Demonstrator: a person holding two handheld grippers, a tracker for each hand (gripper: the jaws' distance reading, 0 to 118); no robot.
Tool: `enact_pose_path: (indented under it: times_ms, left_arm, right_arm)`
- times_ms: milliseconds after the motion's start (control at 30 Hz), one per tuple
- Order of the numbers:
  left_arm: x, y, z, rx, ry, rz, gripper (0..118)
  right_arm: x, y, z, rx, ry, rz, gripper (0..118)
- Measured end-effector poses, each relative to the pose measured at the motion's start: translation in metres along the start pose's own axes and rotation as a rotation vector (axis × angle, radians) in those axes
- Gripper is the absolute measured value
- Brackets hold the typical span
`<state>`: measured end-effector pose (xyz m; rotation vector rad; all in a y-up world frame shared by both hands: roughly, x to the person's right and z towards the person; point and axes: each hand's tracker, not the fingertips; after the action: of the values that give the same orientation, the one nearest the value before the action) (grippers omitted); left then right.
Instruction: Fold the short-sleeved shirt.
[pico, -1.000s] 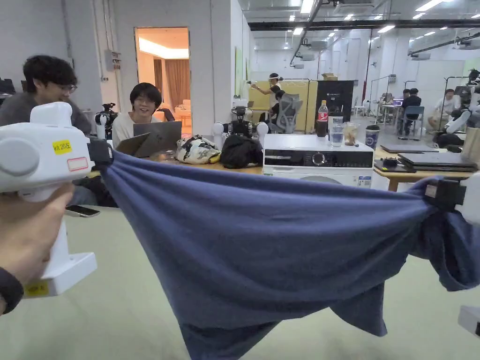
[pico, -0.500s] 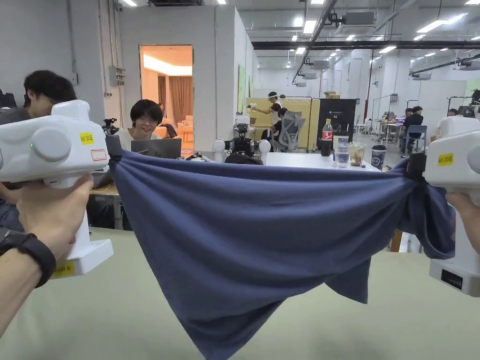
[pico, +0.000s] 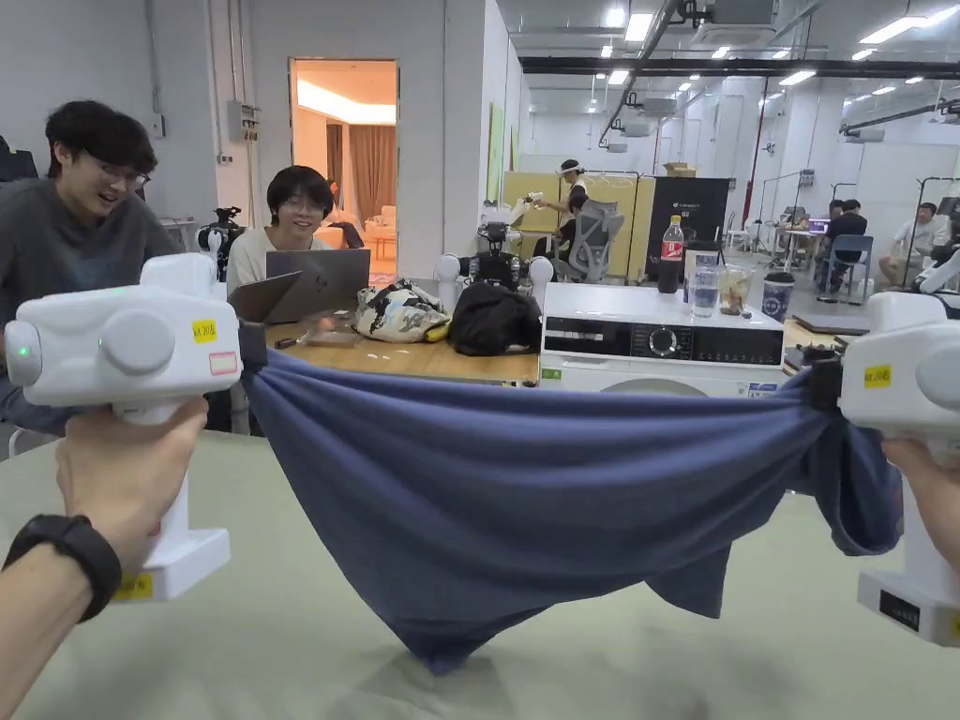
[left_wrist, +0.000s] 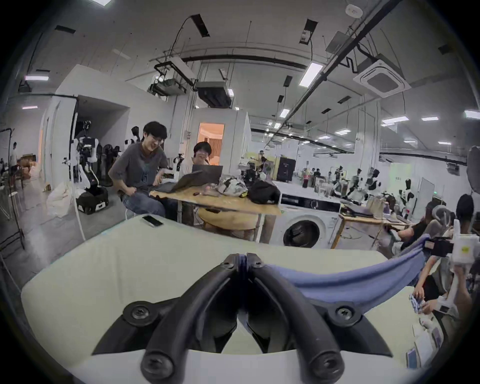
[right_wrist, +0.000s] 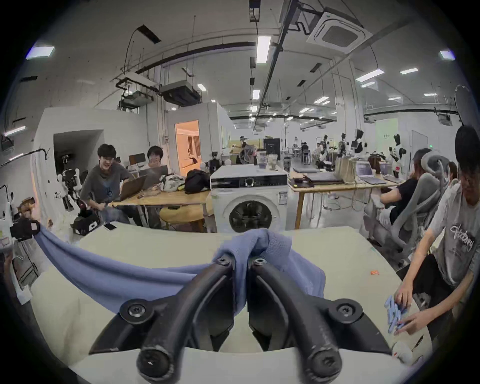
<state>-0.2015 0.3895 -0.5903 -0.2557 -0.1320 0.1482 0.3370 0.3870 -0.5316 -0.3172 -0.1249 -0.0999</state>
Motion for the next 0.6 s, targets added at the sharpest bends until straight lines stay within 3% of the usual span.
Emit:
enact_pose_path:
  times_ms: [233,433,600]
  left_arm:
    - [-0.015,-0.102,0.059,-0.151,-0.076,0.006,0]
    - [-0.039,-0.223,0.145,-0.261,-0.089,0.158,0]
    - [-0.042,-0.293,0.214,-0.348,-0.070,0.151,0]
  right_arm:
    - [0.027,-0.107,0.057,-0.123,0.033,-0.019,4]
    - [0.047,-0.240,0.139,-0.205,0.031,-0.182,4]
    - [0.055,-0.319,0.194,-0.266,0.006,-0.209,4]
